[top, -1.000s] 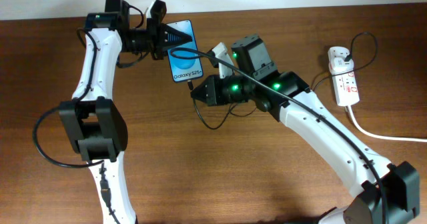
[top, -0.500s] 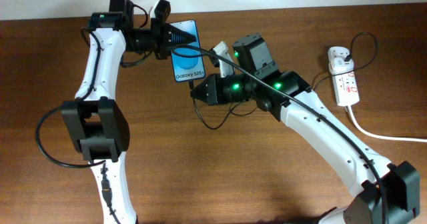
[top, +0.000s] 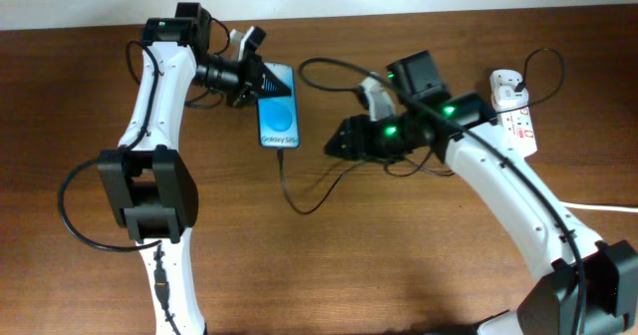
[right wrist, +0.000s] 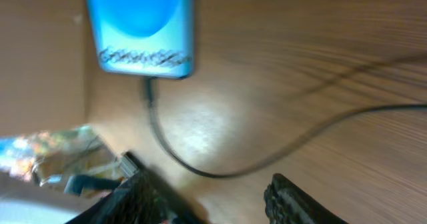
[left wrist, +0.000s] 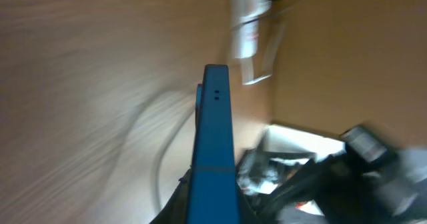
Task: Plug charger to phone and switch on socket
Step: 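Lower the plugged phone onto the table with the left gripper and release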
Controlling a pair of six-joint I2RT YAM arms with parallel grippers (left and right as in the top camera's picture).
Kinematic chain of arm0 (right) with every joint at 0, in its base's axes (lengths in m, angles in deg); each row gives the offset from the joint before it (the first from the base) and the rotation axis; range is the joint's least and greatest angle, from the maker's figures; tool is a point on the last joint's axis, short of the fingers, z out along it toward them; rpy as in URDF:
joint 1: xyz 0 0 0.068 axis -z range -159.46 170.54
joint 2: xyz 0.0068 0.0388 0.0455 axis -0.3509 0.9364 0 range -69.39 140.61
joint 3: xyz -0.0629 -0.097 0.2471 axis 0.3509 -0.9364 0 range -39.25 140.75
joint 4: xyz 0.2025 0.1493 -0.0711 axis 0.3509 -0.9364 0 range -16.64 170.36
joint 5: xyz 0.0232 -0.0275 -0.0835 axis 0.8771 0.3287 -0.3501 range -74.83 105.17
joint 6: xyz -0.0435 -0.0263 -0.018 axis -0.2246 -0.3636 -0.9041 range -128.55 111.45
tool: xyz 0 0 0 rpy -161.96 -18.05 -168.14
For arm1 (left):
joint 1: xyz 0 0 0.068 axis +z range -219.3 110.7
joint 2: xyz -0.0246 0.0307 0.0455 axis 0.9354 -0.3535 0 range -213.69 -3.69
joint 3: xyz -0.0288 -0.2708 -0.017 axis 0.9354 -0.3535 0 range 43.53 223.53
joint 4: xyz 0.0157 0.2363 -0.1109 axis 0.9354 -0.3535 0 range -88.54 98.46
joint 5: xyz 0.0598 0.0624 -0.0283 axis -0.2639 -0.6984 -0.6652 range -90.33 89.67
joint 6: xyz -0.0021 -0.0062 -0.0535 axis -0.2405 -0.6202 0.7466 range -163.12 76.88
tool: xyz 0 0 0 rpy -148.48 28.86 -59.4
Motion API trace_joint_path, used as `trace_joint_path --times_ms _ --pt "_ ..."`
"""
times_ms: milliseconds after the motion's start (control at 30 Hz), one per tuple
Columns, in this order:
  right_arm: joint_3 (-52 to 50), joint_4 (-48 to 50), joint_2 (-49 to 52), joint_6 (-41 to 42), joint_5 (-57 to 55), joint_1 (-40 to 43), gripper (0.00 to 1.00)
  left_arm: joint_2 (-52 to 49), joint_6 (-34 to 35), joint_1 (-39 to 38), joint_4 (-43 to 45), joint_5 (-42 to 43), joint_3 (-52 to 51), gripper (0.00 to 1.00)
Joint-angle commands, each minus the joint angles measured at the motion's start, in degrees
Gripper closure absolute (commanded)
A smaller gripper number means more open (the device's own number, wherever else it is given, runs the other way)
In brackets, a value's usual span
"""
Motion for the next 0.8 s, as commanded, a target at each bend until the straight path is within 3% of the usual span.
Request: trace_joint_path --times_ms 0,67,433,500,767 --pt "0.35 -3.56 -0.24 -1.70 -8.00 2.23 0.42 0.37 -3.17 0.04 -1.53 -12.31 -0.42 1.00" --pt "0.33 -5.27 -0.22 -1.70 -10.45 2.19 0.42 0.00 -2.51 0.02 -0.85 -17.92 -1.75 1.00" --pt "-0.52 -7.34 -0.07 -1.68 -11.69 2.19 0.41 -9.22 5.33 -1.90 6.23 -18.84 -2.73 1.00" --pt "-0.52 -7.37 -0.07 -1.68 -14.23 2.19 0.40 -9.27 7.91 -2.21 7.48 -24.65 -4.11 1.00" --pt "-0.52 -7.78 -0.07 -3.17 -16.55 2.19 0.37 -9.55 8.13 -4.90 8.46 -30.42 -5.03 1.00"
